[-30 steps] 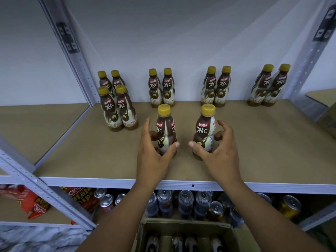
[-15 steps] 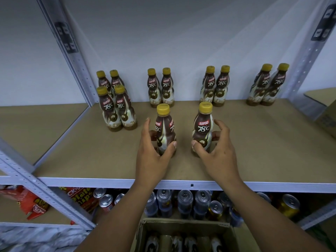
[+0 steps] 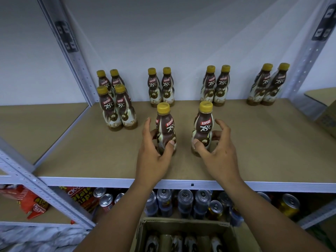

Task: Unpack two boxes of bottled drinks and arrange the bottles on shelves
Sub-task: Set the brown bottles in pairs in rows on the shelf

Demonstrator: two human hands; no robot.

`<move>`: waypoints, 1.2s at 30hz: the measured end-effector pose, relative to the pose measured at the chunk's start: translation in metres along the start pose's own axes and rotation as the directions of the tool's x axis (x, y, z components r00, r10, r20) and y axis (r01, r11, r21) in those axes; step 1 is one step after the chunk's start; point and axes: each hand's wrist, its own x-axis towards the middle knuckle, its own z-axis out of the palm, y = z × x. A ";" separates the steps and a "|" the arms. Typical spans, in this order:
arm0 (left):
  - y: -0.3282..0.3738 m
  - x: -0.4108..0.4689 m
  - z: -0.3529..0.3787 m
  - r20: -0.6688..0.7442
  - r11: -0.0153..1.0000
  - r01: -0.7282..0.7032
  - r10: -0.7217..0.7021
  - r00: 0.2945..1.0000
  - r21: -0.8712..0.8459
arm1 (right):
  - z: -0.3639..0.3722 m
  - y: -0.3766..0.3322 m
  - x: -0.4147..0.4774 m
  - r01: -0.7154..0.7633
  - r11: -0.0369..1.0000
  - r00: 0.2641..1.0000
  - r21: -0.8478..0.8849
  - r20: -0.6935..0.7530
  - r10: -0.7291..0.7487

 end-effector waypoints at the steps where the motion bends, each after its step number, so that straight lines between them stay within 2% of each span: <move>1: 0.000 0.000 0.000 -0.006 1.000 0.003 -0.003 1.000 -0.007 | 0.000 0.000 0.000 -0.005 1.000 1.000 0.002 -0.004 0.005; 8: 0.001 0.003 0.001 -0.047 1.000 0.017 -0.016 0.999 0.024 | 0.004 0.003 0.002 0.015 0.997 0.999 -0.082 -0.040 -0.019; 23: -0.001 0.002 0.003 0.002 0.998 -0.021 0.021 1.000 0.064 | 0.004 0.001 0.000 0.032 0.998 0.999 -0.060 -0.015 -0.033; 36: -0.001 0.003 0.003 0.020 1.000 -0.003 0.003 1.000 -0.008 | 0.004 0.000 -0.001 0.038 0.998 0.999 -0.052 -0.012 -0.038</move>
